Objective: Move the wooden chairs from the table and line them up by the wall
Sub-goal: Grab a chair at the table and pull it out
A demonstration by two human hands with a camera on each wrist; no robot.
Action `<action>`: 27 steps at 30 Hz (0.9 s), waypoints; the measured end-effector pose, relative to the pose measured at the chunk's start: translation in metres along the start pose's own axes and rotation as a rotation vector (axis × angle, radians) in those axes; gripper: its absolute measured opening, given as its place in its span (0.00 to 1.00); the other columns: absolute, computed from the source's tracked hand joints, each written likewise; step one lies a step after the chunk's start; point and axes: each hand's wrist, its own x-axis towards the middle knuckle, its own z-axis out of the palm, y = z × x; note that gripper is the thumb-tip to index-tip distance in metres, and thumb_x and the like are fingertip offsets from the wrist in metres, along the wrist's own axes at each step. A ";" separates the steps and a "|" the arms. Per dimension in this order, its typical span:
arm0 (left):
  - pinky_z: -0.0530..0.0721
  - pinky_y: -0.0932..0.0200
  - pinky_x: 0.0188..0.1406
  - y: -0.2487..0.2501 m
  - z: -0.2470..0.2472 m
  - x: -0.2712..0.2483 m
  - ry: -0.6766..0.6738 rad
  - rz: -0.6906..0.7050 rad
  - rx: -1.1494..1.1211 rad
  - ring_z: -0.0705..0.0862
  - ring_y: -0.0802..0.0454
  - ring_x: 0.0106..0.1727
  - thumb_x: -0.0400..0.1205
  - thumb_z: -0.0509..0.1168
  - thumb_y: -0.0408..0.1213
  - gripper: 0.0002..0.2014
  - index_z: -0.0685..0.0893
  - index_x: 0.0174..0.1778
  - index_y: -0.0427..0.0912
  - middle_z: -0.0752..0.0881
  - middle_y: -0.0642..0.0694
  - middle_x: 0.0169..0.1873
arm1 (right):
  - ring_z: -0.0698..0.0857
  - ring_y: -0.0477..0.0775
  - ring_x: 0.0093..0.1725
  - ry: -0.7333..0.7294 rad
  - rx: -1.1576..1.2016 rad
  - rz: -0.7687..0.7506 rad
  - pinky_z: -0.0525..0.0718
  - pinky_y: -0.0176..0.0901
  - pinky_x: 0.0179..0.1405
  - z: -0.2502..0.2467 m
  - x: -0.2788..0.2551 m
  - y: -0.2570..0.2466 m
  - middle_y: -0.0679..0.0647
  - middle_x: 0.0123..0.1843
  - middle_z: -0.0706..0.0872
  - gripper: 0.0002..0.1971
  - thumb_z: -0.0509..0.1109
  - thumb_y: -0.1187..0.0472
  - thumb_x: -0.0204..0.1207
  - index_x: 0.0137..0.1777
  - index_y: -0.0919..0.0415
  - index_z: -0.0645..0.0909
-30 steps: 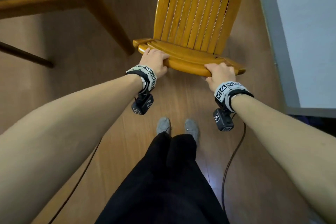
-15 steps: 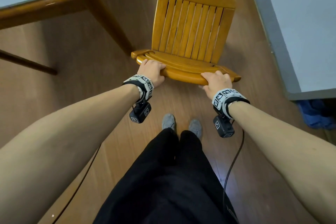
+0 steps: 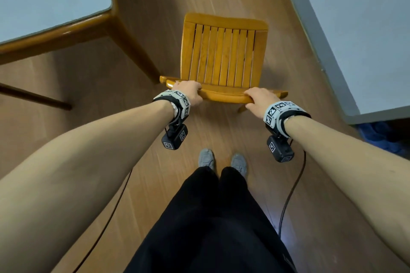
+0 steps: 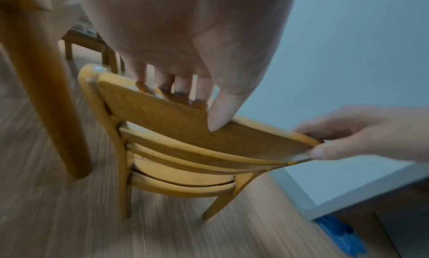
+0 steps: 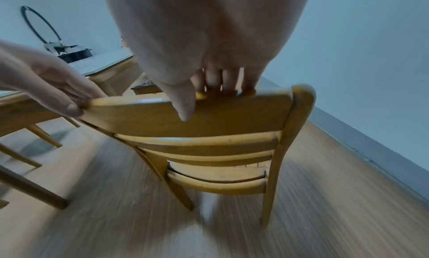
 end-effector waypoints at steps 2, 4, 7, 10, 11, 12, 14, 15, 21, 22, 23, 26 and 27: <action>0.82 0.43 0.66 0.011 -0.015 -0.003 -0.022 0.015 -0.034 0.81 0.41 0.68 0.81 0.67 0.39 0.26 0.76 0.78 0.50 0.81 0.43 0.71 | 0.84 0.60 0.64 -0.033 0.010 0.008 0.85 0.55 0.61 -0.018 -0.005 0.005 0.54 0.71 0.82 0.20 0.64 0.60 0.85 0.76 0.51 0.77; 0.82 0.44 0.66 0.026 -0.032 -0.002 -0.004 0.060 -0.030 0.80 0.41 0.70 0.81 0.67 0.40 0.28 0.74 0.80 0.51 0.79 0.44 0.74 | 0.82 0.61 0.68 -0.043 0.006 0.036 0.83 0.53 0.63 -0.041 -0.011 0.013 0.54 0.76 0.78 0.24 0.61 0.63 0.85 0.80 0.50 0.74; 0.82 0.44 0.66 0.054 -0.066 0.000 0.040 0.098 -0.040 0.80 0.42 0.70 0.82 0.67 0.41 0.29 0.72 0.81 0.51 0.77 0.44 0.76 | 0.82 0.61 0.68 -0.024 -0.011 0.060 0.82 0.51 0.61 -0.081 -0.017 0.028 0.54 0.78 0.77 0.24 0.60 0.61 0.84 0.81 0.48 0.73; 0.83 0.45 0.65 0.084 -0.104 0.004 0.092 0.119 -0.052 0.81 0.42 0.69 0.83 0.66 0.43 0.28 0.72 0.81 0.49 0.76 0.43 0.77 | 0.83 0.60 0.67 0.020 0.004 0.071 0.84 0.51 0.62 -0.122 -0.021 0.047 0.54 0.77 0.79 0.25 0.61 0.59 0.84 0.81 0.48 0.72; 0.83 0.46 0.65 0.095 -0.115 0.008 0.111 0.125 -0.039 0.81 0.42 0.69 0.83 0.66 0.43 0.28 0.72 0.81 0.47 0.76 0.43 0.76 | 0.83 0.60 0.68 0.039 0.002 0.070 0.84 0.52 0.63 -0.134 -0.021 0.056 0.54 0.77 0.80 0.24 0.61 0.59 0.84 0.81 0.49 0.72; 0.83 0.48 0.63 0.106 -0.125 0.010 0.130 0.131 -0.020 0.81 0.42 0.69 0.83 0.66 0.43 0.28 0.72 0.81 0.47 0.77 0.42 0.76 | 0.83 0.60 0.68 0.057 0.002 0.074 0.83 0.51 0.64 -0.146 -0.021 0.064 0.54 0.77 0.80 0.24 0.61 0.59 0.84 0.81 0.50 0.73; 0.85 0.50 0.56 0.130 -0.143 0.016 0.156 0.134 0.015 0.84 0.42 0.64 0.82 0.65 0.43 0.28 0.73 0.81 0.47 0.78 0.43 0.75 | 0.83 0.59 0.68 0.093 0.008 0.080 0.83 0.50 0.63 -0.168 -0.019 0.084 0.54 0.77 0.80 0.25 0.61 0.60 0.84 0.81 0.52 0.72; 0.85 0.51 0.54 0.143 -0.151 0.020 0.164 0.135 0.032 0.84 0.42 0.63 0.82 0.65 0.44 0.28 0.73 0.81 0.48 0.78 0.44 0.74 | 0.84 0.59 0.68 0.108 0.014 0.081 0.83 0.49 0.61 -0.178 -0.017 0.096 0.54 0.77 0.79 0.25 0.61 0.60 0.84 0.82 0.53 0.71; 0.81 0.52 0.57 0.232 -0.189 0.057 0.237 0.070 0.076 0.82 0.43 0.66 0.82 0.65 0.44 0.27 0.74 0.80 0.50 0.80 0.44 0.73 | 0.83 0.59 0.68 0.178 0.027 0.035 0.83 0.53 0.64 -0.238 0.016 0.177 0.53 0.78 0.78 0.26 0.62 0.59 0.82 0.82 0.51 0.71; 0.81 0.52 0.56 0.246 -0.195 0.062 0.246 0.052 0.076 0.82 0.43 0.67 0.83 0.65 0.44 0.27 0.74 0.80 0.50 0.80 0.44 0.73 | 0.83 0.60 0.69 0.181 0.023 0.018 0.83 0.53 0.65 -0.248 0.023 0.190 0.54 0.78 0.78 0.27 0.62 0.59 0.82 0.82 0.51 0.71; 0.80 0.52 0.56 0.261 -0.203 0.069 0.257 0.031 0.078 0.82 0.42 0.67 0.83 0.65 0.44 0.27 0.74 0.80 0.49 0.80 0.44 0.72 | 0.82 0.60 0.70 0.188 0.017 0.002 0.83 0.53 0.64 -0.260 0.031 0.203 0.54 0.78 0.78 0.27 0.62 0.59 0.82 0.82 0.51 0.71; 0.80 0.51 0.56 0.298 -0.227 0.085 0.279 -0.026 0.066 0.82 0.42 0.66 0.83 0.65 0.46 0.26 0.75 0.79 0.46 0.81 0.42 0.71 | 0.82 0.60 0.70 0.191 -0.003 -0.041 0.82 0.51 0.64 -0.296 0.046 0.237 0.55 0.79 0.78 0.27 0.62 0.60 0.83 0.83 0.52 0.70; 0.80 0.51 0.56 0.307 -0.235 0.090 0.284 -0.042 0.058 0.82 0.42 0.66 0.83 0.65 0.46 0.26 0.75 0.79 0.46 0.81 0.42 0.71 | 0.82 0.60 0.70 0.192 -0.010 -0.053 0.82 0.51 0.64 -0.309 0.051 0.246 0.55 0.79 0.77 0.27 0.62 0.60 0.83 0.83 0.53 0.70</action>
